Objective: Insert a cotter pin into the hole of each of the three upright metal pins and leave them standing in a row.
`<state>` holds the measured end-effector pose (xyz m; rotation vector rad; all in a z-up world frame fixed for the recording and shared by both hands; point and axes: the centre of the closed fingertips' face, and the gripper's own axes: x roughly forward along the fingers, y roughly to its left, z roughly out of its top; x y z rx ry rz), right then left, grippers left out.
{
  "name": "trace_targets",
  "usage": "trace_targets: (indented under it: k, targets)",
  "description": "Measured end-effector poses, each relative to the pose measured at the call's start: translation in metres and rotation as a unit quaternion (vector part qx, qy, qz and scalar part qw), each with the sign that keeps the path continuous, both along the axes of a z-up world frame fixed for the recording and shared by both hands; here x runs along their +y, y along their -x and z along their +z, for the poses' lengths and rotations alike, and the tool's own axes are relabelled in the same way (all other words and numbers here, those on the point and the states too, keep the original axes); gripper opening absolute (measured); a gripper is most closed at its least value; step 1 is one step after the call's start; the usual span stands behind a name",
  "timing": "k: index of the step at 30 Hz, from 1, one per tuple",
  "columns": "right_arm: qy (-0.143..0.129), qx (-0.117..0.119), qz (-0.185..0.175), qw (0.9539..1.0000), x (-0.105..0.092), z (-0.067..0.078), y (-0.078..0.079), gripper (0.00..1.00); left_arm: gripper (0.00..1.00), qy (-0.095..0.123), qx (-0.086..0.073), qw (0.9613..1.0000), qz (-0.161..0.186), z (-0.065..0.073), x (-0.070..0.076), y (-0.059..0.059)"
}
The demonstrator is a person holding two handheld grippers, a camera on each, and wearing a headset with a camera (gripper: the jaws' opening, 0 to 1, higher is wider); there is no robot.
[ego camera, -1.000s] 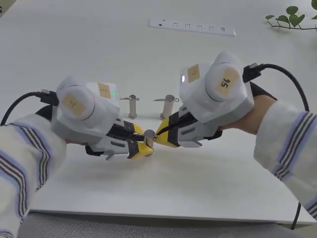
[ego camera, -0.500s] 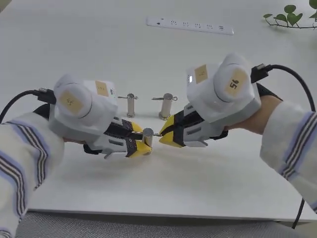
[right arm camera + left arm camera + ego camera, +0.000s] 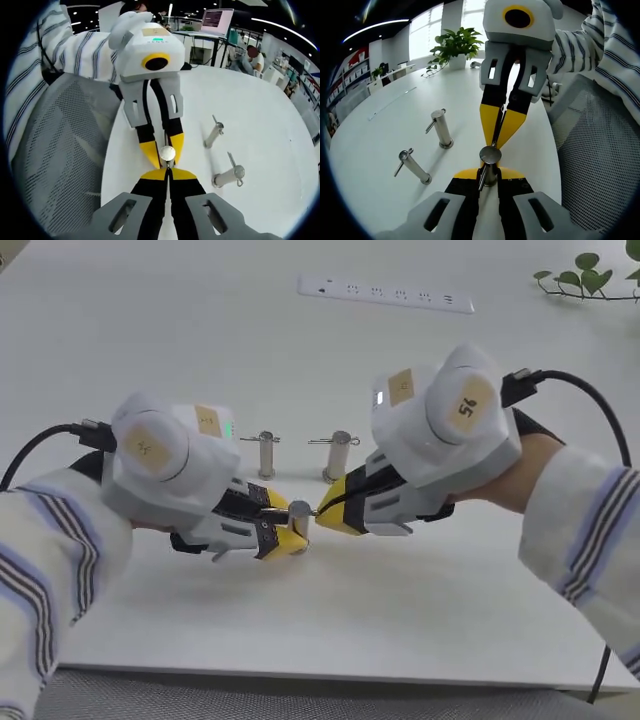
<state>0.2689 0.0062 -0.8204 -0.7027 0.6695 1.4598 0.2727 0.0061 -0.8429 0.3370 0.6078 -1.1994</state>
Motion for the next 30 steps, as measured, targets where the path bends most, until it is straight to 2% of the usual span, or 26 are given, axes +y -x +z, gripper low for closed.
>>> trace_targets:
  k: [7,20,30]
  targets:
    - [-0.001,0.000,-0.002,1.0000,-0.002,-0.001,0.000,0.03,0.11,0.000,-0.001,1.0000,-0.001,0.000,0.000,-0.001]
    - [-0.004,-0.004,-0.006,1.0000,-0.004,-0.002,-0.001,0.12,0.11,-0.002,-0.004,1.0000,-0.003,0.000,-0.001,-0.001]
    - [-0.015,0.007,-0.038,0.9992,-0.015,-0.002,-0.001,0.13,0.12,0.001,-0.006,1.0000,0.001,0.000,-0.002,-0.003]
